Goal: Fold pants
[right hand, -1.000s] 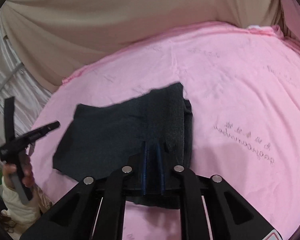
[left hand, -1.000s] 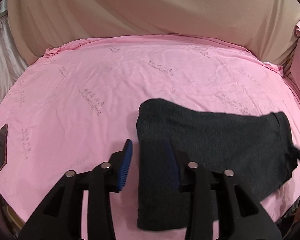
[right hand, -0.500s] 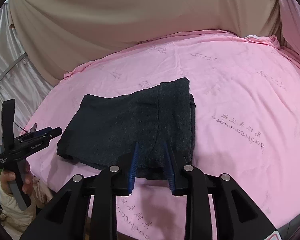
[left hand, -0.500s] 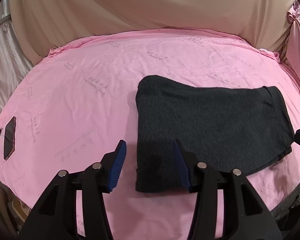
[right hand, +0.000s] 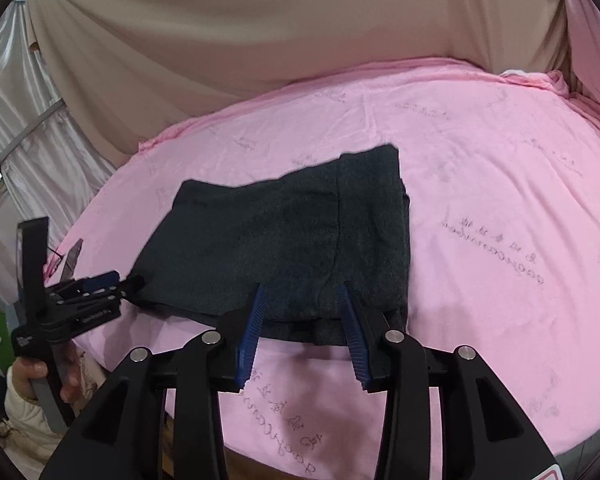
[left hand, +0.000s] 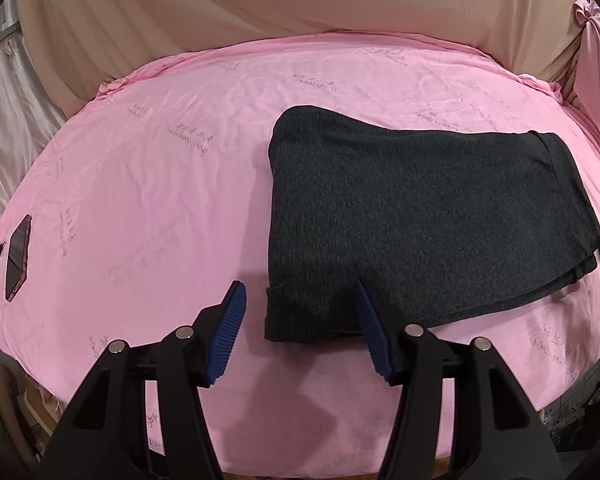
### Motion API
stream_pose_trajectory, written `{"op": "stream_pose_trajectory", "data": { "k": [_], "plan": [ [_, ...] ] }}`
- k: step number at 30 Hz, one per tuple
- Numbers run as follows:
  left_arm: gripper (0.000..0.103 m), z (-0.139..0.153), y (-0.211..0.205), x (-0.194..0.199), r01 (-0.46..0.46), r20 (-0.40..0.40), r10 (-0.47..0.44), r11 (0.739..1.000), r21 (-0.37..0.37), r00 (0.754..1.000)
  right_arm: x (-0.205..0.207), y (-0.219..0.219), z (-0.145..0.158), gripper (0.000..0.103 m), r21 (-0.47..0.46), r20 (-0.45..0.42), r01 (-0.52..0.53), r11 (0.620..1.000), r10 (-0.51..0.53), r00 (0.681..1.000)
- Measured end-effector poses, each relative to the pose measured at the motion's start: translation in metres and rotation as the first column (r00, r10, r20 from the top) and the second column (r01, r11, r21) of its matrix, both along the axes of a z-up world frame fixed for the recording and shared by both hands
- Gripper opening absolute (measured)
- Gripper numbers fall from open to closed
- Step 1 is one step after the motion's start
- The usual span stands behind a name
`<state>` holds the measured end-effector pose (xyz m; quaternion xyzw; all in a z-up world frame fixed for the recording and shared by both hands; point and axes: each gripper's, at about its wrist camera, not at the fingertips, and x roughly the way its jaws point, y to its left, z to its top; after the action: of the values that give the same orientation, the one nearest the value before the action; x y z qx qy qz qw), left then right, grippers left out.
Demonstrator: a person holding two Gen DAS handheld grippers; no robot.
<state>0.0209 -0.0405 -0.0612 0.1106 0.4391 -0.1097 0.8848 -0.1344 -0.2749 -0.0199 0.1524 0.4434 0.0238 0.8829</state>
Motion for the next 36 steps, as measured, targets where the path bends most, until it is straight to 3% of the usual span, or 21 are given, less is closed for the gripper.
{"op": "stream_pose_trajectory", "data": {
  "k": [1, 2, 5, 7, 14, 18, 20, 21, 22, 24, 26, 28, 33, 36],
  "plan": [
    [0.054, 0.0, 0.0, 0.0, 0.003, -0.001, -0.003, 1.0, -0.001, 1.0, -0.001, -0.002, -0.008, 0.025, 0.015, 0.001, -0.004, 1.0, 0.004, 1.0],
    [0.054, -0.001, 0.0, 0.0, 0.003, -0.002, -0.003, 1.0, -0.002, 1.0, -0.007, -0.006, -0.009, 0.023, 0.039, 0.033, -0.001, 0.999, 0.0, 0.999],
    [0.055, -0.001, 0.002, 0.0, 0.004, -0.006, -0.004, 1.0, -0.004, 1.0, -0.011, -0.01, 0.005, 0.025, 0.06, -0.01, 0.051, 0.997, -0.05, 0.999],
    [0.055, 0.0, 0.002, 0.001, 0.003, -0.006, -0.003, 1.0, -0.008, 1.0, -0.013, -0.003, 0.025, 0.033, 0.025, 0.041, 0.034, 0.999, -0.035, 0.999],
    [0.055, 0.001, 0.0, 0.001, 0.004, -0.007, -0.004, 1.0, -0.012, 1.0, 0.026, 0.021, 0.073, 0.033, 0.031, 0.195, -0.072, 0.997, 0.065, 0.979],
    [0.055, 0.001, 0.001, 0.002, 0.006, -0.012, -0.006, 1.0, -0.013, 1.0, 0.065, 0.01, 0.056, 0.033, 0.0, 0.165, -0.028, 1.0, 0.028, 0.986],
    [0.056, 0.0, 0.001, 0.004, 0.007, -0.012, -0.007, 1.0, -0.011, 1.0, 0.084, -0.005, 0.032, 0.037, -0.036, 0.092, 0.031, 0.999, -0.028, 0.995],
    [0.058, -0.001, 0.001, 0.005, 0.006, -0.012, -0.006, 1.0, -0.009, 1.0, 0.095, -0.016, 0.011, 0.034, -0.055, 0.021, 0.061, 0.997, -0.06, 0.998],
    [0.061, -0.001, 0.002, 0.006, 0.006, -0.013, -0.006, 1.0, -0.01, 1.0, 0.096, -0.02, 0.001, 0.029, -0.032, 0.004, 0.062, 0.998, -0.061, 0.998],
    [0.061, 0.0, 0.004, 0.007, 0.008, -0.018, -0.008, 1.0, -0.024, 1.0, 0.081, -0.026, 0.008, 0.032, 0.027, 0.038, 0.076, 0.997, -0.077, 0.996],
    [0.063, 0.004, 0.012, 0.007, 0.011, -0.021, -0.013, 0.998, -0.069, 1.0, 0.059, -0.029, 0.022, 0.04, 0.029, 0.067, 0.097, 0.995, -0.099, 0.993],
    [0.069, 0.009, 0.025, 0.01, -0.002, -0.035, -0.003, 0.991, -0.133, 0.999, 0.035, -0.031, 0.032, 0.056, 0.006, 0.092, 0.118, 0.993, -0.118, 0.989],
    [0.069, 0.012, 0.036, 0.017, -0.025, -0.058, 0.014, 0.982, -0.19, 0.998, 0.0, -0.031, 0.033, 0.057, 0.016, 0.075, 0.111, 0.994, -0.112, 0.991],
    [0.071, 0.007, 0.032, 0.022, 0.0, -0.102, -0.025, 0.97, -0.243, 0.994, -0.002, -0.027, 0.016, 0.057, 0.129, 0.033, 0.064, 0.99, -0.069, 0.997]
  ]
}}
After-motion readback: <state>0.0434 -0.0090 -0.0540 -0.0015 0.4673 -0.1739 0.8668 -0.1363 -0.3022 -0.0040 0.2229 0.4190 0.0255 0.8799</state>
